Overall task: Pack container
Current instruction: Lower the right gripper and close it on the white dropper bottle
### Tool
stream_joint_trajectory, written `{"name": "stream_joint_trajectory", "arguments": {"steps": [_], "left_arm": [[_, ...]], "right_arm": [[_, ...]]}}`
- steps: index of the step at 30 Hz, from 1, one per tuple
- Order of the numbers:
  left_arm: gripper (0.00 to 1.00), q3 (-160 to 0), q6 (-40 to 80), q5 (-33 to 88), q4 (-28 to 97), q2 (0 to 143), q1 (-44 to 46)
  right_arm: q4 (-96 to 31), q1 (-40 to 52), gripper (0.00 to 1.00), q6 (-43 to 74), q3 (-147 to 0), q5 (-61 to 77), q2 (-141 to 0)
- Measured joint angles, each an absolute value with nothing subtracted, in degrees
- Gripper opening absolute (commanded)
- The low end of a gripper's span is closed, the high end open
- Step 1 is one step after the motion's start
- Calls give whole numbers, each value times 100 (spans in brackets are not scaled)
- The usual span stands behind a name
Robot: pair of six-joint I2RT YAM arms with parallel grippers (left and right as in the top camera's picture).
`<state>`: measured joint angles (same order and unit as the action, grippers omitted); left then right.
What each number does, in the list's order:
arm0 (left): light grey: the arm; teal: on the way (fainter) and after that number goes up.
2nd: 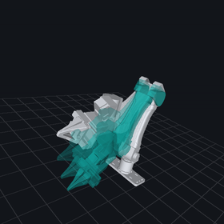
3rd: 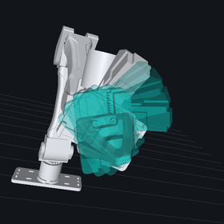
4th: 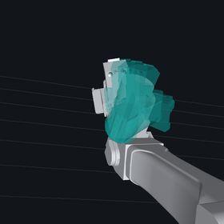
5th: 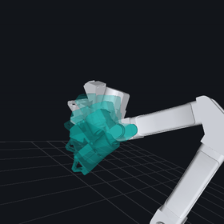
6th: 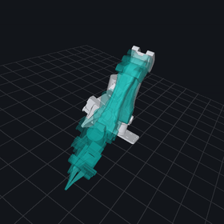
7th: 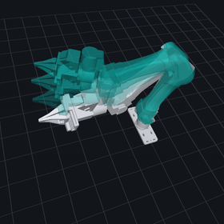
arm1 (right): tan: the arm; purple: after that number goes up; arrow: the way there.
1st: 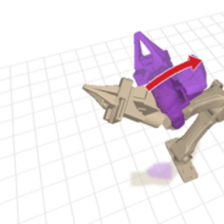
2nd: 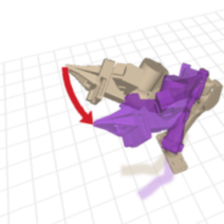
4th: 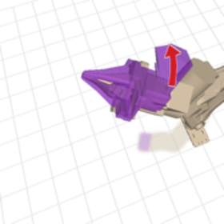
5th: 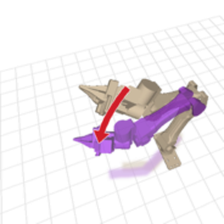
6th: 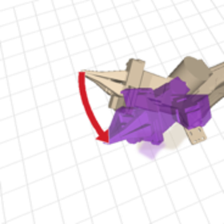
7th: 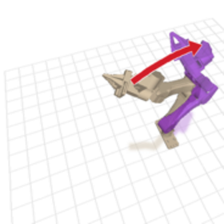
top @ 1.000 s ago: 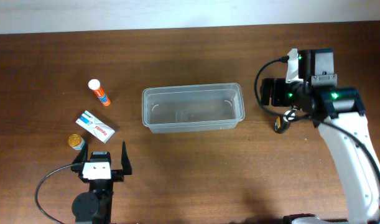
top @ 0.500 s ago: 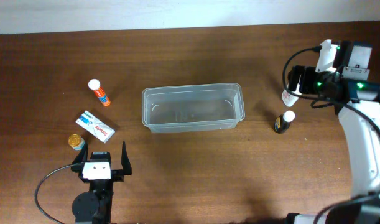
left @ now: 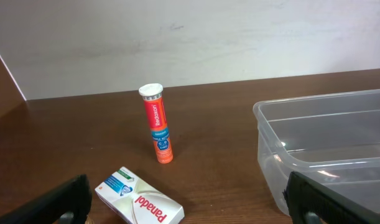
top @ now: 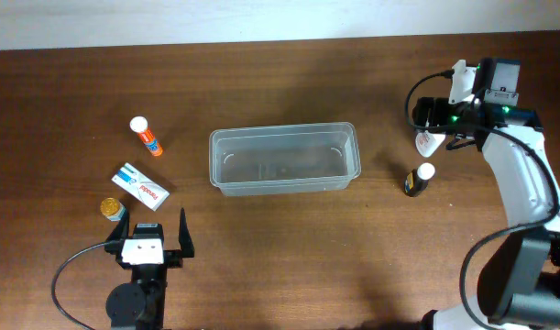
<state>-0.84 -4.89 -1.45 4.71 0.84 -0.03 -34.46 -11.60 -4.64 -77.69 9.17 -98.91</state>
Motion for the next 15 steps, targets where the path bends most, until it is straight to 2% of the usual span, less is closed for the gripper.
{"name": "stream_joint_trajectory", "arguments": {"steps": [15], "left_arm": [[100,-84,-489,-145,471,84,-3]], "right_arm": [[-3264,-1160,88,-519,-7769,893,-10512]]}}
